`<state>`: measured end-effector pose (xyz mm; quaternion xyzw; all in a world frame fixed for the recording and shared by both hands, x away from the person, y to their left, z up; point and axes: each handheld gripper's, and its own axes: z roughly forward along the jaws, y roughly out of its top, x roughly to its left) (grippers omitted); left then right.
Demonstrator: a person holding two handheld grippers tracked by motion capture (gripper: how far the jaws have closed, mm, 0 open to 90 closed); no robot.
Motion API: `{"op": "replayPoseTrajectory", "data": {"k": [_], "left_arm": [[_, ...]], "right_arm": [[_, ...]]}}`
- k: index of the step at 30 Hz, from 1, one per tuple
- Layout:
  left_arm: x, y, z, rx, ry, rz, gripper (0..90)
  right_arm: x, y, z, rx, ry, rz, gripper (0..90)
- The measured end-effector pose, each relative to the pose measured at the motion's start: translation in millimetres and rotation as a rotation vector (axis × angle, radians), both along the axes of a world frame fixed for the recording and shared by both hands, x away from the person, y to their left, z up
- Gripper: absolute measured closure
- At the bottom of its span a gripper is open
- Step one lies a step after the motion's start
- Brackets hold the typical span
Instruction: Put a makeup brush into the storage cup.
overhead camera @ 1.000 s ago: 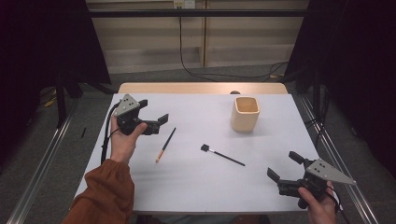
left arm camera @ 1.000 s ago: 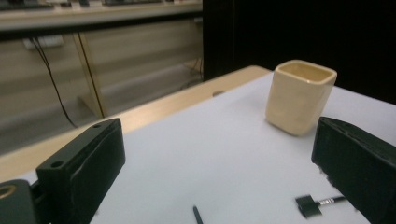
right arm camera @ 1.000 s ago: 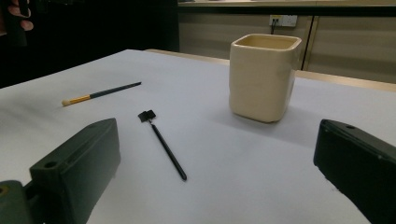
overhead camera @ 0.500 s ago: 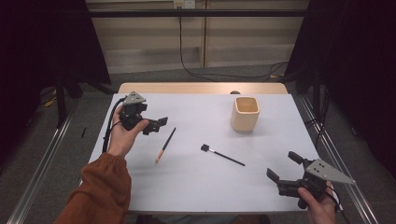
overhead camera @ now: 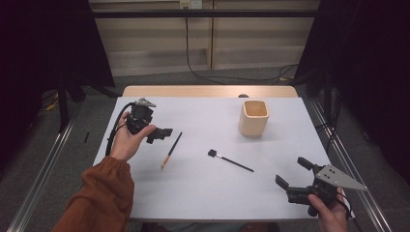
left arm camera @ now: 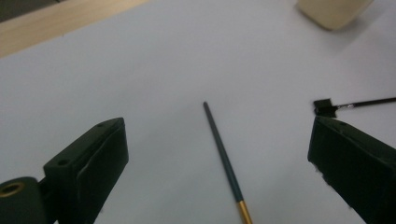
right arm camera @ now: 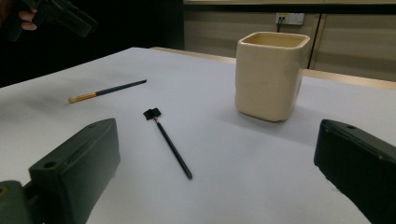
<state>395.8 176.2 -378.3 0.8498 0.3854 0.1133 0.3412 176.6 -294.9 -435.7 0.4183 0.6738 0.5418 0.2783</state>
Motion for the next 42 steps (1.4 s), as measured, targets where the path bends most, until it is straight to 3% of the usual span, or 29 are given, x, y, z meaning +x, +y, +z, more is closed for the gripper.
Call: {"op": "replayPoseTrajectory", "data": {"k": [3, 5, 9, 16, 21, 25, 28, 33, 37, 42], "left_arm": [[1.4, -1.5, -2.2, 0.019, 0.054, 0.020, 5.1], [3.0, -2.2, -4.1, 0.020, 0.078, -0.001, 5.1], [6.4, -4.9, -6.8, 0.075, 0.112, 0.015, 5.9], [12.9, -17.3, -15.7, 0.191, 0.235, -0.025, 8.4], [14.0, -24.0, -23.7, 0.209, 0.290, -0.004, 8.0], [15.6, -25.0, -28.9, 0.248, 0.341, -0.003, 8.1], [15.9, -26.2, -31.8, 0.271, 0.346, -0.021, 8.1], [16.8, -28.4, -41.5, 0.307, 0.437, -0.046, 8.1], [17.4, -31.4, -45.4, 0.353, 0.449, -0.049, 8.0], [16.3, -34.8, -44.1, 0.329, 0.440, -0.065, 6.4]], "right_arm": [[0.1, -0.2, -0.1, 0.000, 0.000, -0.001, 0.0], [0.2, -0.1, -0.2, 0.000, 0.000, 0.000, 0.0], [0.2, 0.5, -0.3, 0.003, 0.003, 0.003, 0.0], [0.2, 0.7, -0.4, 0.003, 0.004, 0.001, 0.0], [0.2, 1.0, -0.4, 0.004, 0.007, 0.002, 0.0], [0.1, 1.0, -0.4, 0.002, 0.006, 0.003, 0.0], [0.4, 0.5, -0.7, -0.006, 0.005, 0.006, 0.0], [0.4, 0.6, -0.7, -0.003, 0.007, 0.005, 0.0], [0.4, 0.6, -0.7, -0.008, 0.005, 0.006, 0.0], [0.1, 0.9, -0.5, 0.004, 0.008, 0.000, 0.0]]}}
